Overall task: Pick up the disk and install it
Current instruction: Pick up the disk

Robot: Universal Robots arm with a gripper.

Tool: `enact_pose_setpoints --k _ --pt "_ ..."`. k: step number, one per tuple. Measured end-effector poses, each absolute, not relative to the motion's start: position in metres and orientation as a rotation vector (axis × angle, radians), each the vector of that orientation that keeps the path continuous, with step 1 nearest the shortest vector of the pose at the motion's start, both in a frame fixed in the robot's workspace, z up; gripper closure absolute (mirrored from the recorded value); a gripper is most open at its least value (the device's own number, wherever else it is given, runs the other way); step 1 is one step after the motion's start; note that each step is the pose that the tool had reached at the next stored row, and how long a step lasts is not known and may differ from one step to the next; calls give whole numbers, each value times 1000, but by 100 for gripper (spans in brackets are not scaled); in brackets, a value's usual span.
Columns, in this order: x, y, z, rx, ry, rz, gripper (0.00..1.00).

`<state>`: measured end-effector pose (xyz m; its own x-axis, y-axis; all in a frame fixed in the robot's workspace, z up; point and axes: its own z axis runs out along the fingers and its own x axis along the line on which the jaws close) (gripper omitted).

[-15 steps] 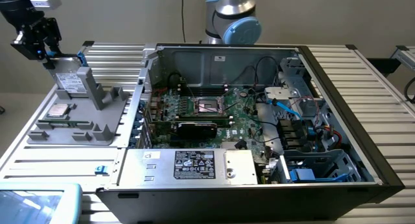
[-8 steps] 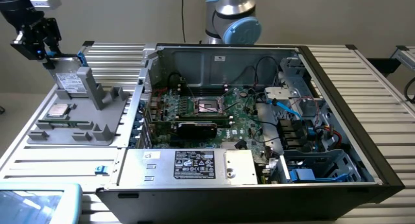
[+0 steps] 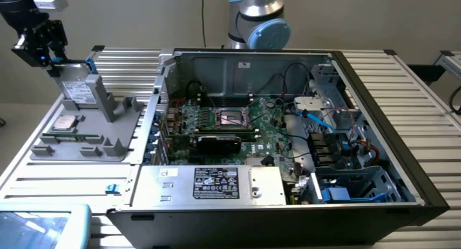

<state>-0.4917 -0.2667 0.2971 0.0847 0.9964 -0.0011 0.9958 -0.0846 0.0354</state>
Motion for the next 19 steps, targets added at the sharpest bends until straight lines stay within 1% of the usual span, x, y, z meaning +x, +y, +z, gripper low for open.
enact_pose_setpoints --k 19 --pt "-492 -268 291 2305 2117 11 47"
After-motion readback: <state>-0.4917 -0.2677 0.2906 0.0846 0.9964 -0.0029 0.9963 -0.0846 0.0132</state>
